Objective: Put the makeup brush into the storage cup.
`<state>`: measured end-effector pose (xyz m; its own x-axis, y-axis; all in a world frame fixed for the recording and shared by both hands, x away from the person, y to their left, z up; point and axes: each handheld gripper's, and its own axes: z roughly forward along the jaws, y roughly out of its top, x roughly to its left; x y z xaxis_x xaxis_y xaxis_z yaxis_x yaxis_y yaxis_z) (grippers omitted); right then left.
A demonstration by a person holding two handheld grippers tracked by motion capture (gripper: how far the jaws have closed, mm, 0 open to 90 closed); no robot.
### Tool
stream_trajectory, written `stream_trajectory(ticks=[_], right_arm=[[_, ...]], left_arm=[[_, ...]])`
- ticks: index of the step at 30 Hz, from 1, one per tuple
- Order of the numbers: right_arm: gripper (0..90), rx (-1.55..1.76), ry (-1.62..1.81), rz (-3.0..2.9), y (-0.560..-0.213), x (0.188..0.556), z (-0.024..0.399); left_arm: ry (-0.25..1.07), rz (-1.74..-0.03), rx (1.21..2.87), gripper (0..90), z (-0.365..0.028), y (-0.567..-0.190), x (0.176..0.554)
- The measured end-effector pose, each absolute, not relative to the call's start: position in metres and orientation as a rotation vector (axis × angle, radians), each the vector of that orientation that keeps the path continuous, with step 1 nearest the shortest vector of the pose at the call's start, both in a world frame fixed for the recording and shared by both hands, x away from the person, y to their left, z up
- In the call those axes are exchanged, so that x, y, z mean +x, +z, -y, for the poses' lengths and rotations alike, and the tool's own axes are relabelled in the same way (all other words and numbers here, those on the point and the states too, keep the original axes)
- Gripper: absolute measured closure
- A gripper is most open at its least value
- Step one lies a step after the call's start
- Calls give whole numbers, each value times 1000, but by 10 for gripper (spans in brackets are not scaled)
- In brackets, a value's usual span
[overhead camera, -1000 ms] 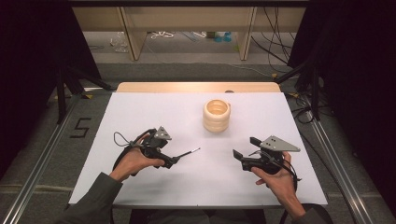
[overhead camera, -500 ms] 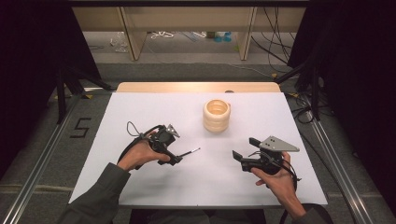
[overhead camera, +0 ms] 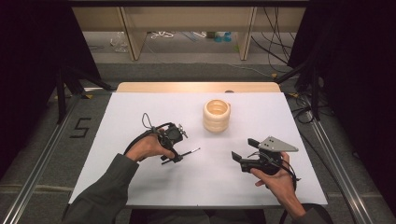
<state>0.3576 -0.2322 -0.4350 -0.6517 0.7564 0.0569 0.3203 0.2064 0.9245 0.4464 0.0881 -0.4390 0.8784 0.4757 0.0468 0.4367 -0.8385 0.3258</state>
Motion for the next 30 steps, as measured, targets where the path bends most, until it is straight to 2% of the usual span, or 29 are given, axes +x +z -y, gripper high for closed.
stream_trajectory(ticks=[11, 26, 30], right_arm=[[188, 1004, 1417, -2104, -434, 356, 233], [193, 1027, 1440, -2124, -435, 356, 230], [194, 1018, 1427, -2126, -435, 356, 230]], left_arm=[[127, -653, 2813, 379, -85, -446, 455], [92, -620, 2860, 555, -82, -453, 457], [86, -620, 2867, 577, -82, -454, 458]])
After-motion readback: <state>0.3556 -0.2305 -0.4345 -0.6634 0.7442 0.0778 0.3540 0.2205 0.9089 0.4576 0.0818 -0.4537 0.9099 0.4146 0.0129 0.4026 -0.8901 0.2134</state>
